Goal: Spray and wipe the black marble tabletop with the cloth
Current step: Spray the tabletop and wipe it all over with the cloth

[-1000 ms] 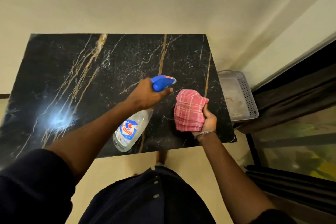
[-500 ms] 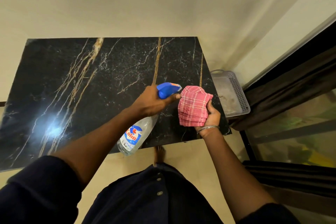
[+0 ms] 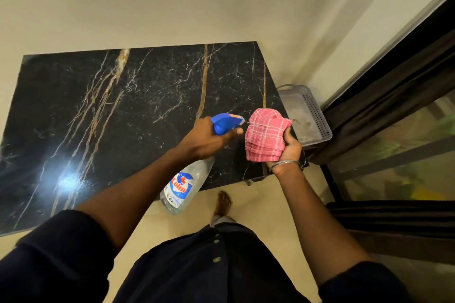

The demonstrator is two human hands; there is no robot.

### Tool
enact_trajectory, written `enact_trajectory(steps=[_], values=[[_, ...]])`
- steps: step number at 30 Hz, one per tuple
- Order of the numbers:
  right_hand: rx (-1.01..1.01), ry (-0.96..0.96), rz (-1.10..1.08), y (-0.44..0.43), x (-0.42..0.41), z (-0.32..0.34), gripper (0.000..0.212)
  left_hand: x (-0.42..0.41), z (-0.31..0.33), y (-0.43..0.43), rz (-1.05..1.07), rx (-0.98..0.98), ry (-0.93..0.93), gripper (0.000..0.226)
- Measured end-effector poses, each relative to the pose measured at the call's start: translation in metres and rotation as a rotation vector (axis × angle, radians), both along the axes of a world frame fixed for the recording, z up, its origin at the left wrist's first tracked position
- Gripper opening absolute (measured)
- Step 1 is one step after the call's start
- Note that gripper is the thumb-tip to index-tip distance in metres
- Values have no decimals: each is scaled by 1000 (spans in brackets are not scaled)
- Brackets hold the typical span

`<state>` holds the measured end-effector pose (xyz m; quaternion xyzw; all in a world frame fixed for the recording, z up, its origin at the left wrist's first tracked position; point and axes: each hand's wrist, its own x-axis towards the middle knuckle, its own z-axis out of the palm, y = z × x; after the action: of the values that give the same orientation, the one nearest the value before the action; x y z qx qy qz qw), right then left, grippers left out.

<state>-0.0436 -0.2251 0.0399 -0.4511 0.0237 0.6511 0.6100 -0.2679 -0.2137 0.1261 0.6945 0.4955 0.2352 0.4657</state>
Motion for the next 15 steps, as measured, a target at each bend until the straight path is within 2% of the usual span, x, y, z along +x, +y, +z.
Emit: enact_trajectory(steps=[4,9,12,14,15], values=[[-6,-9,-41,-2,6,3,45,14,0,8,-31,12,31,38],[-46,-19,-97,0,24,-11,45,39,4,21,-121,-5,12,16],[-40,-41,-124,4,42,-20,48,50,0,33,-122,-3,32,18],[-2,-170,-120,7,57,-26,54,56,-2,44,-103,-11,11,18],[39,-307,-78,8,65,-29,57,58,-4,48,-92,-8,-1,18]])
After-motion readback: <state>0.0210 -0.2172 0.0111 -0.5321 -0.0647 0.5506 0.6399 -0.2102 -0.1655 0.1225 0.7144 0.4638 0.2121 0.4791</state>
